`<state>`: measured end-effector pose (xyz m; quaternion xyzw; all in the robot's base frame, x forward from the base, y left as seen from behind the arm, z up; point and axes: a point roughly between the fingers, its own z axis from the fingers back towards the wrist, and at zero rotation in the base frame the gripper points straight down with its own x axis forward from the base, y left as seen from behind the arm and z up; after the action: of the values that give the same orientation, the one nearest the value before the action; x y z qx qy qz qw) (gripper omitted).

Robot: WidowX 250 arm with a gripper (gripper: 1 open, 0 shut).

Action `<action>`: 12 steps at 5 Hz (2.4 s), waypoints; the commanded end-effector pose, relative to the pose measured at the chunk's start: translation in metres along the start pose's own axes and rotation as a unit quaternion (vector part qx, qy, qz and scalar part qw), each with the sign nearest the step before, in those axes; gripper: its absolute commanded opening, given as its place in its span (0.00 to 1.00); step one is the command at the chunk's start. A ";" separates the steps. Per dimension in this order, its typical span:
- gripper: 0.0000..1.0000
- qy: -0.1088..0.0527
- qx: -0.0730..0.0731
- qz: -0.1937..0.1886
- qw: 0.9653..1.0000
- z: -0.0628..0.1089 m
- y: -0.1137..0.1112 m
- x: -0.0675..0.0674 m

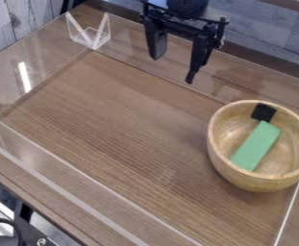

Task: Move green stick from inside the wooden bowl to the table next to it

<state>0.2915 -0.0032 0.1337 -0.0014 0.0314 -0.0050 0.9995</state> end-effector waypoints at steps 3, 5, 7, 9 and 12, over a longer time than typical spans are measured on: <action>1.00 0.045 -0.017 -0.041 0.998 -0.048 -0.049 -0.028; 1.00 0.021 -0.027 -0.057 0.998 -0.054 -0.114 -0.026; 1.00 0.004 -0.036 -0.063 0.997 -0.048 -0.132 -0.022; 1.00 -0.008 -0.039 -0.057 0.998 -0.042 -0.132 -0.017; 1.00 -0.017 -0.038 -0.048 0.998 -0.045 -0.131 -0.012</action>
<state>0.2644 -0.1324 0.0731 -0.0307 0.0466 -0.0534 0.9970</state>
